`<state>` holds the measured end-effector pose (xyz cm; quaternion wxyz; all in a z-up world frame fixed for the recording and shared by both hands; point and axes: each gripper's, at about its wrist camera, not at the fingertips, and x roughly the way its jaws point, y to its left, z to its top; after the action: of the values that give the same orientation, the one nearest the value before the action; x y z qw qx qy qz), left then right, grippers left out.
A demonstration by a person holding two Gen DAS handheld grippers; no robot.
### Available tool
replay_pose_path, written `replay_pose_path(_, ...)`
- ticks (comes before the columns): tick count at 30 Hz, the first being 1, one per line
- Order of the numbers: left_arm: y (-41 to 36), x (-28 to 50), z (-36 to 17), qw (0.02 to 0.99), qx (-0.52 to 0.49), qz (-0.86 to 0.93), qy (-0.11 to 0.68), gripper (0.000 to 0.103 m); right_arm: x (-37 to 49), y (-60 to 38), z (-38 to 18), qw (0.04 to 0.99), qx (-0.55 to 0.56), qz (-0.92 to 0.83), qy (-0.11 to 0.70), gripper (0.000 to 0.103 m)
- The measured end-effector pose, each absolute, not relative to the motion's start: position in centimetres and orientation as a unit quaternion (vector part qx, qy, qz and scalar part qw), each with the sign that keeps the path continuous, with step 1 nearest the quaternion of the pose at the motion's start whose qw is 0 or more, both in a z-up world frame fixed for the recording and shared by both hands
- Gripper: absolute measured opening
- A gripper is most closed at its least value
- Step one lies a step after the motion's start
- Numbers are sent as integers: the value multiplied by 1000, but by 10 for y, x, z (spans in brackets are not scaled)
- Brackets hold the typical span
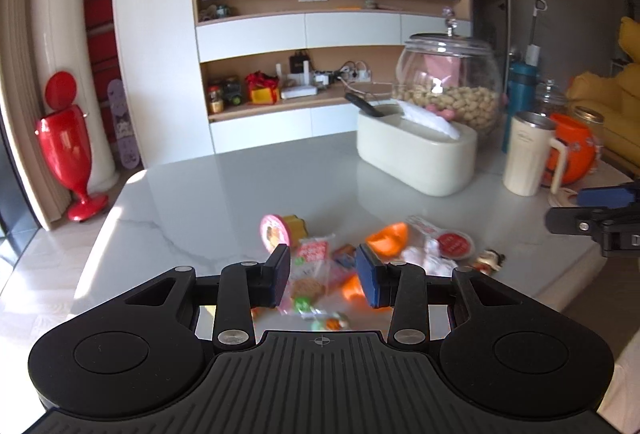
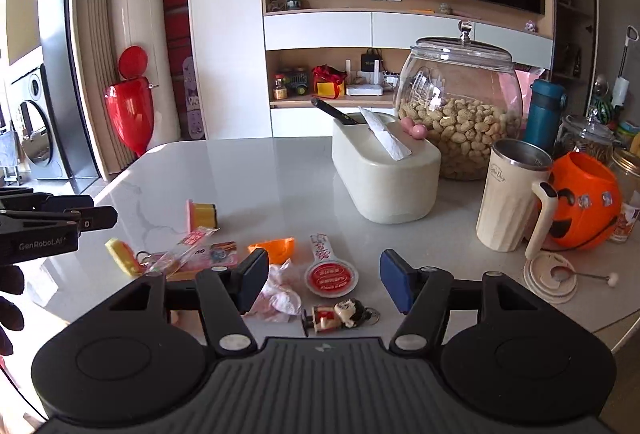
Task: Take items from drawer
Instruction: 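Lower the lollipop packet and red-lidded cup onto the countertop and open both tools, then push the empty drawer closed with both tools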
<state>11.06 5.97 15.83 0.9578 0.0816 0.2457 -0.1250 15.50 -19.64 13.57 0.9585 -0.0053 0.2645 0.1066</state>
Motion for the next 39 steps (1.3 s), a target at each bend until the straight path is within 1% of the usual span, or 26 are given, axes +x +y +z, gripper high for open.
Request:
replay_pose_path(4, 57, 49, 145, 955, 73, -158, 242, 42, 107, -204, 126, 956, 15, 149, 253, 63)
replay_pose_path(6, 57, 20, 135, 953, 71, -162, 244, 42, 84, -206, 120, 950, 7, 176, 258, 63)
replay_pose_path(8, 58, 0, 122, 948, 65, -165, 263, 42, 64, -208, 111, 939, -11, 206, 275, 63)
replay_pose_path(10, 57, -16, 102, 934, 58, -174, 306, 41, 44, -210, 96, 927, -26, 225, 298, 63)
replay_pose_path(12, 53, -23, 77, 913, 60, -184, 360, 42, 31, -207, 73, 908, -39, 235, 345, 63)
replay_pose_path(16, 42, -20, 34, 890, 83, -160, 419, 41, 35, -190, 11, 838, -26, 242, 488, 62)
replay_pose_path(18, 38, -12, 14, 880, 79, -147, 446, 41, 41, -181, -12, 822, -15, 230, 521, 61)
replay_pose_path(21, 37, -3, -5, 871, 68, -132, 468, 41, 47, -171, -32, 827, -27, 195, 526, 61)
replay_pose_path(24, 37, 4, -12, 876, 58, -122, 463, 41, 51, -172, -39, 833, -12, 168, 527, 61)
replay_pose_path(26, 37, 8, -13, 882, 57, -113, 454, 41, 53, -175, -39, 840, -2, 156, 519, 61)
replay_pose_path(27, 36, 10, -15, 882, 56, -111, 454, 39, 54, -176, -39, 843, 5, 150, 516, 61)
replay_pose_path(28, 35, 12, -16, 882, 55, -111, 454, 41, 55, -179, -38, 841, 16, 148, 520, 61)
replay_pose_path(31, 35, 17, -19, 885, 56, -107, 449, 41, 59, -182, -37, 844, 28, 145, 516, 61)
replay_pose_path(35, 43, 35, -18, 888, 15, -100, 448, 41, 67, -179, -38, 849, 32, 134, 510, 61)
replay_pose_path(38, 45, 50, -20, 896, 13, -92, 435, 40, 80, -174, -38, 854, 26, 128, 503, 61)
replay_pose_path(39, 43, 55, -20, 898, 19, -86, 431, 38, 85, -172, -39, 857, 24, 125, 499, 61)
